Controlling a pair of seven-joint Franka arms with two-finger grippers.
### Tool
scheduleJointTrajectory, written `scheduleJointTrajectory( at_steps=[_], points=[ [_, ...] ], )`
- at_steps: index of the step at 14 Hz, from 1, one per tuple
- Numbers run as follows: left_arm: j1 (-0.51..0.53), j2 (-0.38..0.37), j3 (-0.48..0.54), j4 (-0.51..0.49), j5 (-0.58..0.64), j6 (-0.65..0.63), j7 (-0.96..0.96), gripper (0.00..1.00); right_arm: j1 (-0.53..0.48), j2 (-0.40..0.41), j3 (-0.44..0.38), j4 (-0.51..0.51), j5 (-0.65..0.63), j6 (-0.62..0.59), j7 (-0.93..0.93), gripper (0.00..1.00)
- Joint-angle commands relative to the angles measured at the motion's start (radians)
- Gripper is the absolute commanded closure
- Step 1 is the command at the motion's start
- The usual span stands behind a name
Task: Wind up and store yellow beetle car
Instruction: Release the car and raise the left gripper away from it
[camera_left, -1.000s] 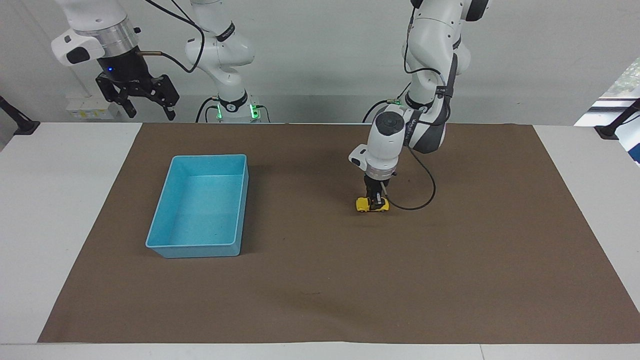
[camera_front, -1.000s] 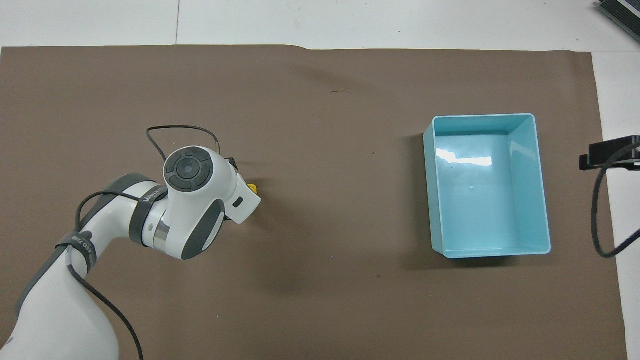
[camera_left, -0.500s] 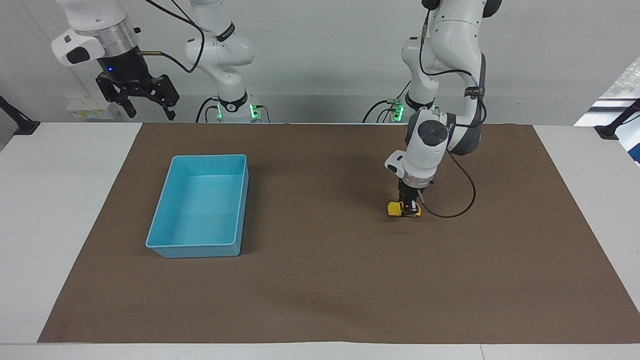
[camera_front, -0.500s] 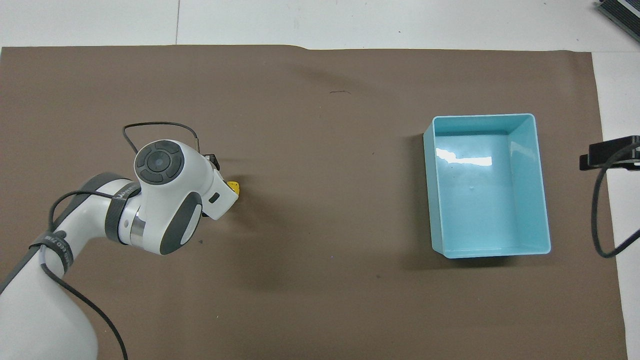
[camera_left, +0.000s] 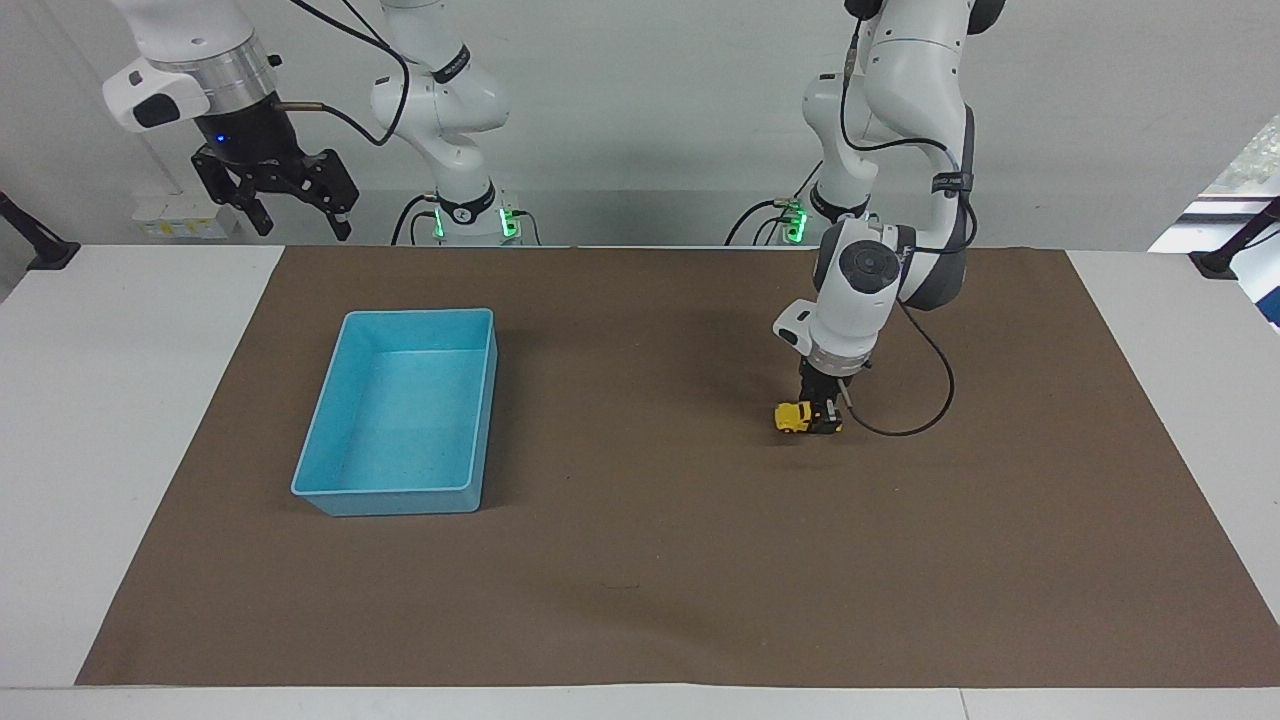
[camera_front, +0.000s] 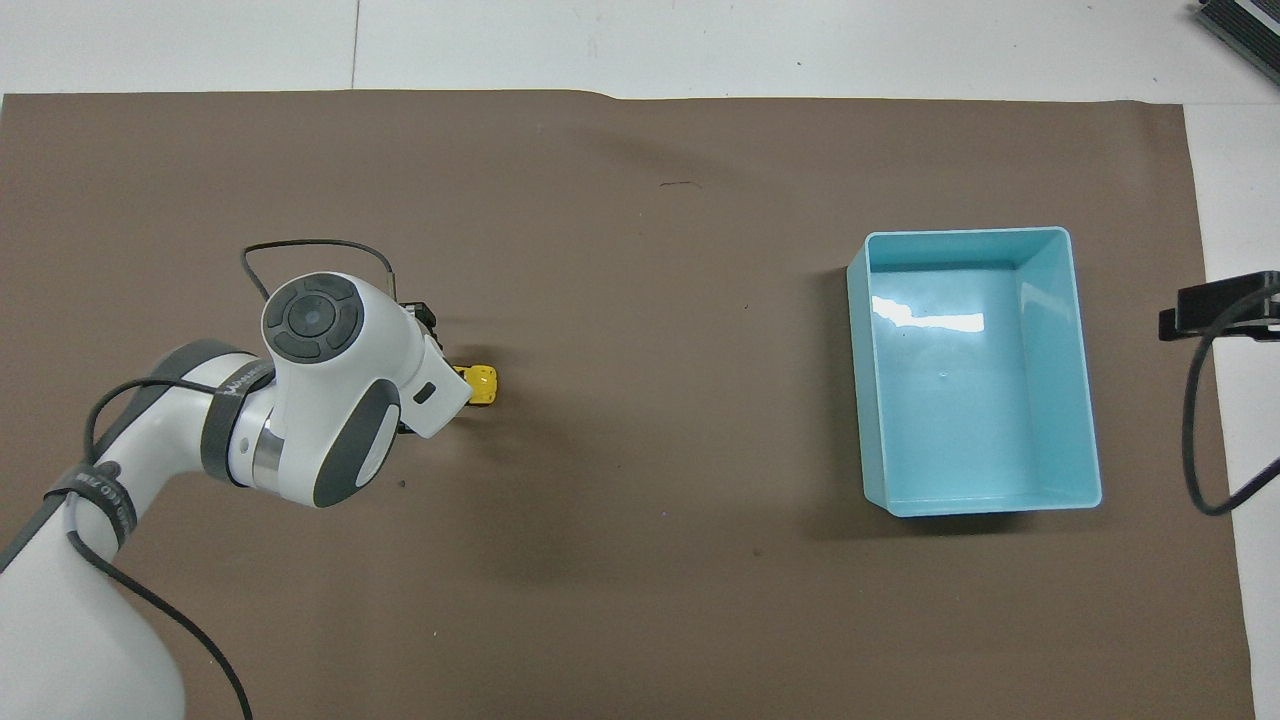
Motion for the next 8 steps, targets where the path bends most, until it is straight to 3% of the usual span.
scheduleJointTrajectory(
  at_steps=[1, 8],
  points=[
    [-0.003, -0.087, 0.006, 0.026, 0.021, -0.1, -0.055, 0.0, -0.01, -0.013, 0.006, -0.005, 0.005, -0.008, -0.023, 0.0],
    [0.115, -0.122, 0.013, 0.164, 0.02, -0.182, -0.524, 0.0, -0.013, -0.013, -0.008, -0.005, 0.002, -0.011, -0.029, 0.0]
  ],
)
